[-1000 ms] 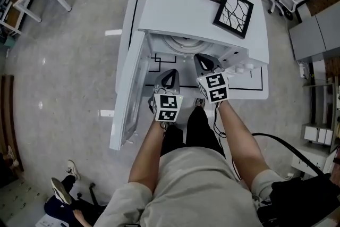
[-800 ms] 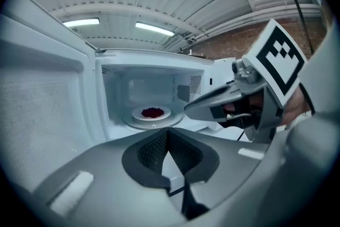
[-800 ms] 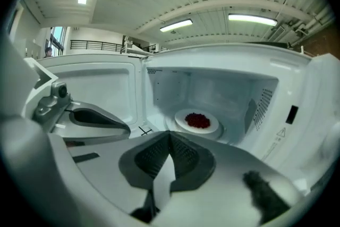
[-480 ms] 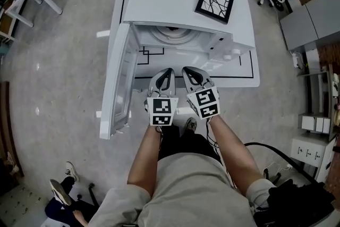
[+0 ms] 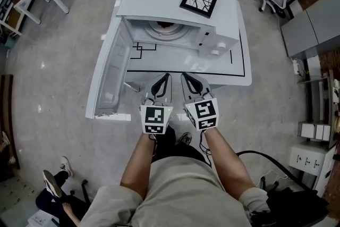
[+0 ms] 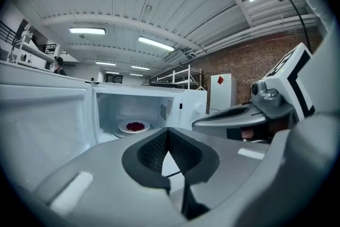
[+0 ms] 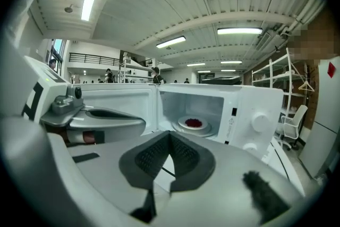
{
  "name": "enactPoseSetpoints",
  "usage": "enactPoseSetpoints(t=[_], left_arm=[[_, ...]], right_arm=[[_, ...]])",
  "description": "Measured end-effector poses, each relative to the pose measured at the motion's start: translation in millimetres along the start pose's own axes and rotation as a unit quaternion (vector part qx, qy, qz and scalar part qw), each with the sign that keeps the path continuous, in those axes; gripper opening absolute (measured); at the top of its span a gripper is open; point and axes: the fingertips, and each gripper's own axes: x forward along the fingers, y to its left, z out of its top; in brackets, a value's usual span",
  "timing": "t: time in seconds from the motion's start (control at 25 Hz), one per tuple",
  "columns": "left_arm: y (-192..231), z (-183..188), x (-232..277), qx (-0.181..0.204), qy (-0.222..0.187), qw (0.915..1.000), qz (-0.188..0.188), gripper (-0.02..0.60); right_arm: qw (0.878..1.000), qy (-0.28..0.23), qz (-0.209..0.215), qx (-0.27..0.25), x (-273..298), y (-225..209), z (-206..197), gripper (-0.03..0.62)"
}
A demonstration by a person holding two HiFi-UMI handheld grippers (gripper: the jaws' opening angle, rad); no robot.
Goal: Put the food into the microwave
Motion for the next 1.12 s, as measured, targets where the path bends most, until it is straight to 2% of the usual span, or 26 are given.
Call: enactPoseSetpoints(t=[0.24,0.52,0.84,1.12], left_arm=[[-19,15,-20,0.008,-0.02,0.9998,0.006,0.006],[-28,30,-31,0.029,-0.031,0.999,0.011,0.006],[-32,37,-34,0.033,-0.036,0.9987,0.012,0.006],[-31,36,-33,0.034,-0.034,0.9988,0.009,0.006]], right_arm=[[0.999,-0.034,-0.01,0.006,-36,-2,16,0.011],[0.999,-0.052,-0.012,-0.008,-51,0,35,0.011],[0.998,-0.046,-0.004,-0.034,-54,8,39,0.011],[0.999,-0.046,-0.002,-0.029,-48,8,36,0.011]])
